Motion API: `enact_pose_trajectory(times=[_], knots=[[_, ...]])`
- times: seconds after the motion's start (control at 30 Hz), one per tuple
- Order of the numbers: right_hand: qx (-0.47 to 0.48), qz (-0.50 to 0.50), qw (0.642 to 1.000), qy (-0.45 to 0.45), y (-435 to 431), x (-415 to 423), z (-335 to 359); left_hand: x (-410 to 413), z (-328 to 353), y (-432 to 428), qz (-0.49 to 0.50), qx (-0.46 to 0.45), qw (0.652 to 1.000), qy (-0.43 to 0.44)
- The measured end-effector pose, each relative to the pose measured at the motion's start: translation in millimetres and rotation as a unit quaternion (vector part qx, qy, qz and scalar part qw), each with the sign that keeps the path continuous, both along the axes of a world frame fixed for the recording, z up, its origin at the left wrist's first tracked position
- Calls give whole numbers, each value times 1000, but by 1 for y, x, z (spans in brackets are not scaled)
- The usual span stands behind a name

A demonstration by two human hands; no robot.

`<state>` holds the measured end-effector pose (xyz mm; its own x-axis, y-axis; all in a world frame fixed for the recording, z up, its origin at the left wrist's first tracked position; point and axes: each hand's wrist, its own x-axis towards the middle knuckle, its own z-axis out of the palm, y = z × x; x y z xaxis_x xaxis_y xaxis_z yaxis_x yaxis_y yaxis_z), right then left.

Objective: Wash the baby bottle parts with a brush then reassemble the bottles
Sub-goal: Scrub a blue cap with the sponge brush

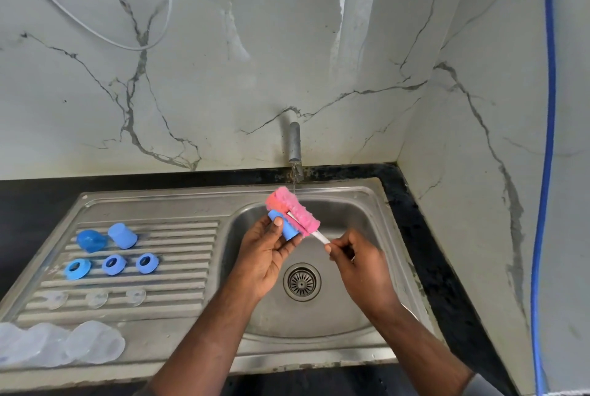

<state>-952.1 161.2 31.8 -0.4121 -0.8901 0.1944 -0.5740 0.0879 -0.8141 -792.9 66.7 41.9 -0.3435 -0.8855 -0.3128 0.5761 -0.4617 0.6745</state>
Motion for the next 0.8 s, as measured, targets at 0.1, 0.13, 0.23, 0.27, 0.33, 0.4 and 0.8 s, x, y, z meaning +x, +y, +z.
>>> enact_pose_trajectory(times=[0.1,0.13,0.23,0.27,0.33,0.4,0.8], knots=[[25,-21,999,1,0,-2,1,0,0,2,1,28,999,17],[26,-22,999,-1,0,-1,0,0,1,2,5,37,999,27],[7,-11,1000,1,2,4,0,0,7,2,7,49,998,45],[6,-11,1000,7,3,3,0,-1,9,2,4,40,998,38],[10,-15,1000,13,2,1,0,-5,10,2,1,5,1000,0],[11,-5,1000,7,2,2,0,-6,8,1,2,-18,999,-36],[11,-8,1000,22,-7,0,3,3,-5,-9,28,25,999,-9]])
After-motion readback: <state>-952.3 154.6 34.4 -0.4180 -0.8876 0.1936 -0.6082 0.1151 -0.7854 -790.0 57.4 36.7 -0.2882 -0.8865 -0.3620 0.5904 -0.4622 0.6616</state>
